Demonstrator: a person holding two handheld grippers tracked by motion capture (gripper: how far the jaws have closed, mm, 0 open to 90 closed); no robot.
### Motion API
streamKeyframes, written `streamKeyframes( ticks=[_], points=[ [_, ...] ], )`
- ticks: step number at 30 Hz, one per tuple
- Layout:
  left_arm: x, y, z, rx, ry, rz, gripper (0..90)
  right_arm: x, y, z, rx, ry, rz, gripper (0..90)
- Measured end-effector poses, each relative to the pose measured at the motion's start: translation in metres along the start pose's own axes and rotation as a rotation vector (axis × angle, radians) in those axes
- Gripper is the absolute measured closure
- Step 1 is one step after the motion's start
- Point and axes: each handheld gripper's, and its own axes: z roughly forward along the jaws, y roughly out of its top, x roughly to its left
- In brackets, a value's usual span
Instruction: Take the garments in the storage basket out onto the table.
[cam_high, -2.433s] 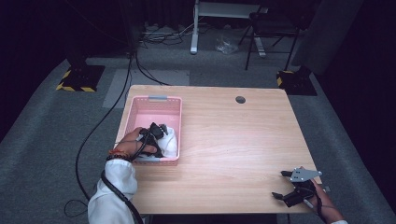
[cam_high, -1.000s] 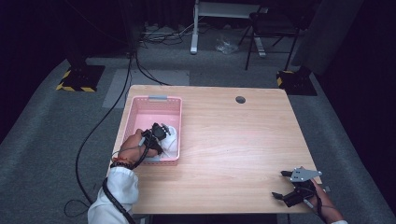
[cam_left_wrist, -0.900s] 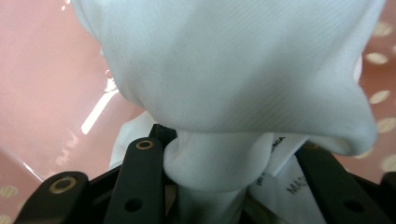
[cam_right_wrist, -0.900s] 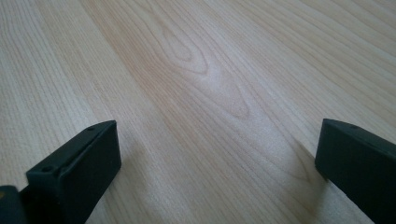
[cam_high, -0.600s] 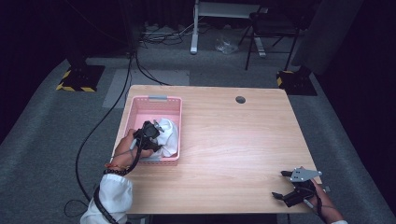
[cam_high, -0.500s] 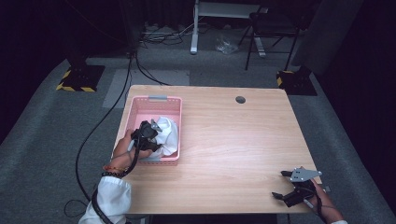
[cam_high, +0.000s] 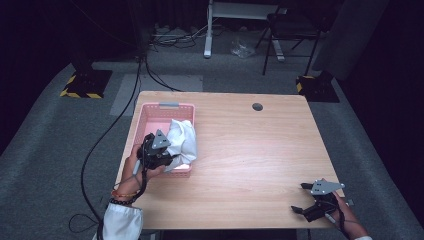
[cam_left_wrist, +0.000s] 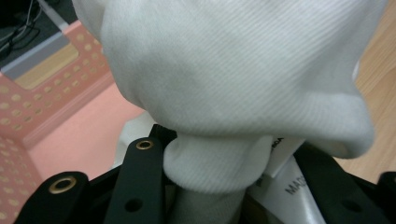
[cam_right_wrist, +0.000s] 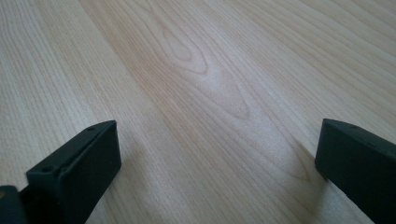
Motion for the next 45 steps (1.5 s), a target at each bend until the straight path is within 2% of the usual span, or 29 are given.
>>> streamKeyframes(
  ticks=[3,7,11,22,45],
  points=[
    [-0.006,0.001,-0.006,-0.042,-0.019,-0.002,62.0,0.000,0.000,0.000,0.000,0.000,0.000,0.4],
    [-0.014,0.003,-0.011,-0.061,-0.029,0.010,61.9,0.000,0.000,0.000,0.000,0.000,0.000,0.3],
    [-0.016,0.004,-0.013,-0.086,-0.042,0.001,61.9,0.000,0.000,0.000,0.000,0.000,0.000,0.3],
    [-0.024,0.010,-0.007,-0.106,-0.073,0.003,61.7,0.000,0.000,0.000,0.000,-0.001,0.001,0.3],
    [-0.047,0.045,0.008,-0.151,-0.148,0.037,61.6,0.000,0.000,0.000,0.000,-0.002,0.001,0.3]
  ],
)
